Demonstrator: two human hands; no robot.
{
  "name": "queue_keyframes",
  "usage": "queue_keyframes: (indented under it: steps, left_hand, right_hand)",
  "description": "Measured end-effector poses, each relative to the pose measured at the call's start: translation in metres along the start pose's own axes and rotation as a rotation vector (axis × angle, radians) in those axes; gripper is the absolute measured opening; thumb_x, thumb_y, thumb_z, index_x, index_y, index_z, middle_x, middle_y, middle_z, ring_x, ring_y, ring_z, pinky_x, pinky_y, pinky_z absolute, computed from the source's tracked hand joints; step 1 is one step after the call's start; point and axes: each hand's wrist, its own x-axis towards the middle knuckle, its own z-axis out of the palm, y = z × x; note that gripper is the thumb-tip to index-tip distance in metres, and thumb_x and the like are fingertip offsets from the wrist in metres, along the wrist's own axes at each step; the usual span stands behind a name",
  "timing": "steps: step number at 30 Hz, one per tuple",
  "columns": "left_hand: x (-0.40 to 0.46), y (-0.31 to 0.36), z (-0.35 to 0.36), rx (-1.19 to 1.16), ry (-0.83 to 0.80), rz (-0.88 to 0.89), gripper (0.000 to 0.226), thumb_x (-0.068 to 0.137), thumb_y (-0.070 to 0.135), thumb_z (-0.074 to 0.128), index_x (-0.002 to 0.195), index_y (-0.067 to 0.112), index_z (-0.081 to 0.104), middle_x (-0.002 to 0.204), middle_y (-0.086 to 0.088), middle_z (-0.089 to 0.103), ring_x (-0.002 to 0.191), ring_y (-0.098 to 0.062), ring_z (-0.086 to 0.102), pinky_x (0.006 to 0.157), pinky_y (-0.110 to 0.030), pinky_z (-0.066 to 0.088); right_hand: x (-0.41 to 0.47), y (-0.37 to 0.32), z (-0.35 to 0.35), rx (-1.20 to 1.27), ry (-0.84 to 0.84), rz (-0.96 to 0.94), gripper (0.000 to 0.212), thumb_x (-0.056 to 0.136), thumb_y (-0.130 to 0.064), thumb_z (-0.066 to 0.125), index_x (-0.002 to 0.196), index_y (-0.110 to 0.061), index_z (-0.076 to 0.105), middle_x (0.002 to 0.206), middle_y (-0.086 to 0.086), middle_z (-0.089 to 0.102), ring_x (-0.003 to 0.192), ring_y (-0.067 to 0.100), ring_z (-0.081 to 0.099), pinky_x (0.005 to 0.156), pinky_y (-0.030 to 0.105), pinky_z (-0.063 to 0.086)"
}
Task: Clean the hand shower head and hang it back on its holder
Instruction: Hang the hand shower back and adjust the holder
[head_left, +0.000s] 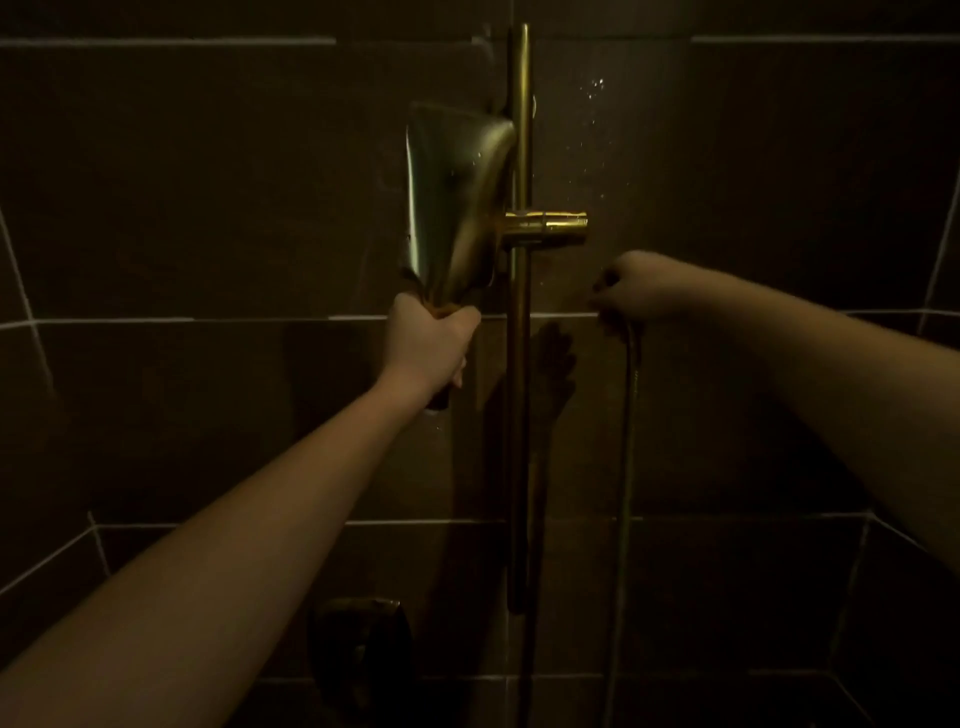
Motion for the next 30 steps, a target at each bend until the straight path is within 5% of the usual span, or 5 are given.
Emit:
queue_keyframes:
  steps: [9,13,16,20,30]
  left_hand:
    - [0.027,0.067,0.016,-0.13,-0.056,0.047,0.025,0.097,0.018,0.064,0.077,0.007,0.053,0.047,-0.004,0.047,0.036,-0.018,0.044,0.046,-0.032,0.043]
    - [0.037,0.073,0.026,-0.184,-0.085,0.013,0.02,0.097,0.021,0.064,0.089,0.006,0.053,0.046,-0.002,0.047,0.036,-0.016,0.044,0.046,-0.031,0.043]
    - [0.044,0.068,0.033,-0.222,-0.088,-0.031,0.025,0.097,0.022,0.062,0.108,0.0,0.056,0.042,0.005,0.049,0.035,-0.011,0.045,0.045,-0.03,0.045]
    - [0.048,0.063,0.042,-0.25,-0.068,-0.038,0.021,0.098,0.022,0.062,0.102,0.003,0.057,0.044,0.004,0.049,0.037,-0.013,0.046,0.047,-0.03,0.046]
    - [0.061,0.053,0.048,-0.252,-0.056,-0.019,0.026,0.097,0.021,0.061,0.107,-0.003,0.058,0.041,0.003,0.048,0.034,-0.013,0.045,0.042,-0.028,0.045]
  right_hand:
    - [0.018,-0.034,-0.064,0.394,0.273,-0.146,0.035,0.097,-0.025,0.058,0.129,-0.013,0.055,0.108,0.005,0.059,0.1,0.02,0.061,0.067,0.026,0.051]
    - [0.022,-0.053,-0.075,0.494,0.318,-0.205,0.03,0.096,-0.025,0.059,0.124,-0.012,0.057,0.107,0.006,0.061,0.092,0.013,0.062,0.065,0.022,0.052]
    - [0.028,-0.062,-0.072,0.496,0.298,-0.232,0.024,0.095,-0.024,0.062,0.115,-0.011,0.06,0.102,0.006,0.064,0.089,0.014,0.064,0.07,0.025,0.055]
    - [0.034,-0.062,-0.062,0.349,0.292,-0.276,0.03,0.091,-0.022,0.067,0.117,-0.01,0.061,0.103,0.004,0.064,0.093,0.017,0.065,0.077,0.029,0.057]
    - [0.025,-0.034,-0.035,0.159,0.376,-0.386,0.017,0.094,-0.032,0.061,0.1,-0.019,0.071,0.089,-0.006,0.066,0.078,0.003,0.059,0.059,0.018,0.04]
